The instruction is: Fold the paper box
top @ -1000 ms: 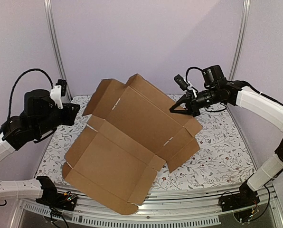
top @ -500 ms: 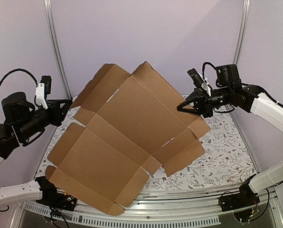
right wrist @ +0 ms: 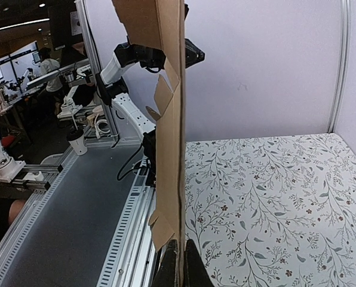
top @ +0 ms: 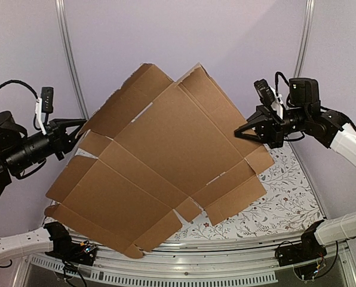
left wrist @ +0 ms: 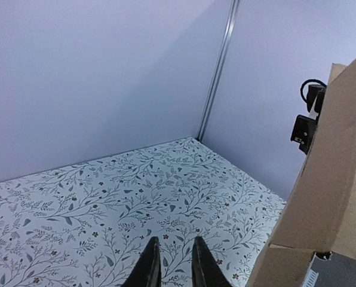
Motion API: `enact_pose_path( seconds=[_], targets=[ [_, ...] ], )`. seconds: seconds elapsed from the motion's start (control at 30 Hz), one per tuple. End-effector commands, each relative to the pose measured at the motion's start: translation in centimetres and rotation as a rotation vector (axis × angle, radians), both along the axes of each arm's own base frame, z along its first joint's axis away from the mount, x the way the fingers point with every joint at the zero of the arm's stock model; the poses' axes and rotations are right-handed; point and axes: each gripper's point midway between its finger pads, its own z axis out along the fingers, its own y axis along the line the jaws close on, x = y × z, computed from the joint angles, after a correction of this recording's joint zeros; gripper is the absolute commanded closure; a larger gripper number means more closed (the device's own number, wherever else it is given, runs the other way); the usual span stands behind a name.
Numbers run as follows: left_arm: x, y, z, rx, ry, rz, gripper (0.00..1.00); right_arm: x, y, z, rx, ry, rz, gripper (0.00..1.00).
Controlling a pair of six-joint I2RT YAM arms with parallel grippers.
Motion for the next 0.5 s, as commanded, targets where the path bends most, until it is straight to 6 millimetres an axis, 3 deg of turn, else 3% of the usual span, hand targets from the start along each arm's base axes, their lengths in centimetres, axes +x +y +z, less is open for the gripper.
enact_pose_path(
  seconds=[0.0,0.23,0.47],
  targets=[
    [-2.8,-1.6,0.6,0.017,-0.022,-0.181,0.82,0.7,-0.2,0.4,-0.003,-0.005,-0.078,1.00],
    [-4.4,-2.7,-0.2,0.047,0.007,-0.293,0.85,-0.1,-0.6,1.3,0.014,-0.019,-0.077,1.00],
    [-3.9,-3.9,-1.3,0.074,0.043,-0.332,0.86,-0.4,-0.8,1.7,0.022,-0.020,-0.081,1.00]
  ],
)
